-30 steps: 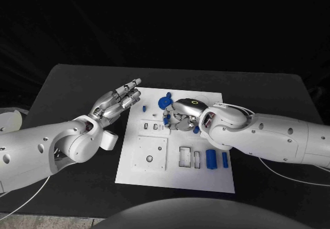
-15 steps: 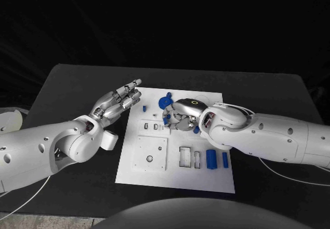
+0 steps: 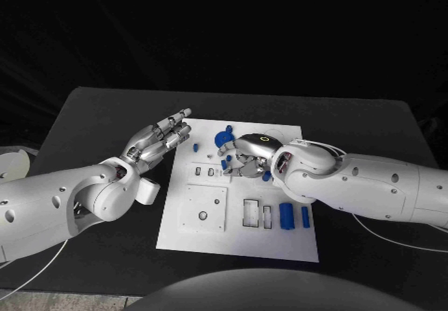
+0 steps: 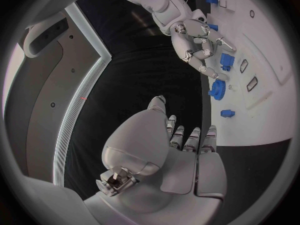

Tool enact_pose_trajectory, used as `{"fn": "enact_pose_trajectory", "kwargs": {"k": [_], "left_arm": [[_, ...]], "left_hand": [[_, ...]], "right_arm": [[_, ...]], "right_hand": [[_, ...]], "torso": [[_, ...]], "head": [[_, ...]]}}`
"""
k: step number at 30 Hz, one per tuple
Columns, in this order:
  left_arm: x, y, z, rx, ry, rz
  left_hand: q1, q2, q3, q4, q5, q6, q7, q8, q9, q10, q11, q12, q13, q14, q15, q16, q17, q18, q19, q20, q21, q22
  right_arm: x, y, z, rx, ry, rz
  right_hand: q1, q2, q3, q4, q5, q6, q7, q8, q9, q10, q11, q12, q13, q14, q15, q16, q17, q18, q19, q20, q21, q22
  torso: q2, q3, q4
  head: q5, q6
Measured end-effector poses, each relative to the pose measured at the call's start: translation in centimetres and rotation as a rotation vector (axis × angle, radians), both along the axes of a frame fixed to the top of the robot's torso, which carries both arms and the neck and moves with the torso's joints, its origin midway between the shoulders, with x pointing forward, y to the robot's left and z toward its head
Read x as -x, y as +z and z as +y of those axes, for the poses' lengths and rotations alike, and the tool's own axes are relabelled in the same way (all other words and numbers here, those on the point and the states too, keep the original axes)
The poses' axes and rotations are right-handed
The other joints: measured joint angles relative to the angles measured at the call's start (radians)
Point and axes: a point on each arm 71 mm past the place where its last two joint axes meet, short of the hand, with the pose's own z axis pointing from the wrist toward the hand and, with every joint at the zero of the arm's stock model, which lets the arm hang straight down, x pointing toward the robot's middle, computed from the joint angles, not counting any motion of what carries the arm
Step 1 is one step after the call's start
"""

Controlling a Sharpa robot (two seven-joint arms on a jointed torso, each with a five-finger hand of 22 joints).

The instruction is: Assemble the parts on the task board

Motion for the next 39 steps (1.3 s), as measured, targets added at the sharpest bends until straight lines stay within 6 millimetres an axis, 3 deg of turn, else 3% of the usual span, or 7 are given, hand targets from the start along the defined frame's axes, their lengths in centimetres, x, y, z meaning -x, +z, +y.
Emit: {"fn": "enact_pose_trajectory", "kwargs": {"k": [8,17,24,27,29,37,39], "left_arm": [[0.1,0.1,-0.1,-0.014,0.027,-0.028],[0.4,1.0,0.8,-0.059,0.119,-0.107],[0.4,3.2,1.1,-0.134,0.137,-0.252],[0.5,3.9,0.9,-0.201,0.137,-0.323],[0.4,4.3,0.8,-0.256,0.136,-0.357],[-1.1,4.9,-0.6,-0.483,0.119,-0.387],[-1.5,5.0,-0.9,-0.525,0.113,-0.375]], "left_hand": [[0.028,-0.028,0.008,-0.008,0.02,0.036,0.035,0.007,0.005,0.024,0.05,0.006,0.005,0.014,0.026,0.011,0.005,0.0,0.005,0.005,0.006,0.001],[0.043,-0.059,0.008,-0.014,0.026,0.06,0.059,0.007,0.006,0.07,0.087,0.015,0.014,0.085,0.042,0.068,0.024,0.0,0.025,0.006,0.023,0.009],[0.082,-0.106,0.024,0.004,0.024,0.116,0.06,0.013,0.012,0.557,0.174,0.14,0.184,0.492,0.032,0.448,0.147,0.0,0.258,-0.003,0.16,0.065],[0.069,-0.121,0.015,0.016,-0.032,0.169,0.091,0.024,0.018,0.731,0.226,0.227,0.269,0.626,0.045,0.578,0.2,0.0,0.412,0.005,0.249,0.102],[0.039,-0.121,0.001,0.009,-0.082,0.211,0.11,0.031,0.022,0.797,0.23,0.282,0.319,0.674,0.04,0.654,0.236,0.0,0.481,0.002,0.292,0.12],[-0.045,-0.13,-0.056,0.009,-0.206,0.409,0.113,0.053,0.053,0.67,0.19,0.91,0.844,0.677,-0.016,1.219,0.608,0.016,0.745,-0.054,0.619,0.308],[-0.057,-0.122,-0.063,0.013,-0.221,0.477,0.132,0.093,0.073,0.845,0.164,1.097,1.02,0.854,-0.036,1.339,0.804,0.016,0.796,-0.073,0.71,0.366]], "right_arm": [[0.4,1.2,-1.4,-0.017,-0.004,-0.021],[0.2,5.2,-4.0,-0.078,-0.038,-0.064],[-0.1,6.4,-6.7,-0.118,-0.091,-0.059],[-0.5,6.3,-7.4,-0.13,-0.11,-0.051],[-0.7,6.2,-7.9,-0.132,-0.125,-0.044],[-1.8,4.8,-10.1,-0.121,-0.186,-0.006],[-1.8,4.4,-10.4,-0.118,-0.193,0.006]], "right_hand": [[0.009,-0.032,-0.043,0.072,-0.067,-0.015,-0.005,-0.02,-0.043,0.0,0.0,-0.012,0.0,0.0,0.0,-0.008,0.0,0.0,0.0,0.0,-0.022,-0.003],[0.029,-0.074,-0.132,0.168,-0.089,0.005,-0.002,-0.02,-0.077,0.0,0.0,-0.016,0.0,0.0,0.0,-0.011,0.0,0.0,0.0,0.0,-0.029,0.001],[0.029,-0.044,-0.154,0.168,-0.089,0.05,0.007,-0.01,-0.08,0.0,0.0,-0.016,0.0,0.0,0.0,-0.011,0.0,0.0,0.0,0.0,-0.029,0.011],[0.016,-0.023,-0.154,0.168,-0.089,0.085,0.013,0.006,-0.08,0.002,0.002,-0.016,0.0,0.0,0.004,-0.011,0.0,0.0,0.002,0.002,-0.029,0.014],[0.008,-0.015,-0.154,0.168,-0.089,0.096,0.017,0.009,-0.08,0.0,0.007,-0.016,0.0,0.0,0.007,-0.011,0.0,0.0,0.004,0.004,-0.029,0.015],[0.014,0.018,-0.147,0.161,-0.089,0.119,0.019,0.014,-0.083,0.0,0.007,-0.016,0.0,0.0,0.007,-0.011,0.0,0.0,0.004,0.004,-0.029,0.018],[0.015,0.032,-0.147,0.161,-0.084,0.127,0.019,0.014,-0.085,0.0,0.007,-0.016,0.0,0.0,0.007,-0.011,0.0,0.0,0.007,0.007,-0.029,0.018]], "torso": [[-0.004,0.0009,-0.0006],[-0.033,0.0071,-0.0137],[-0.06,0.0171,-0.0256],[-0.071,0.0216,-0.0326],[-0.077,0.0251,-0.037],[-0.097,0.0382,-0.0528],[-0.101,0.0402,-0.057]], "head": [[0.01,0.002],[0.038,0.01],[0.061,0.004],[0.071,0.002],[0.079,0.001],[0.089,0.0],[0.091,0.0]]}}
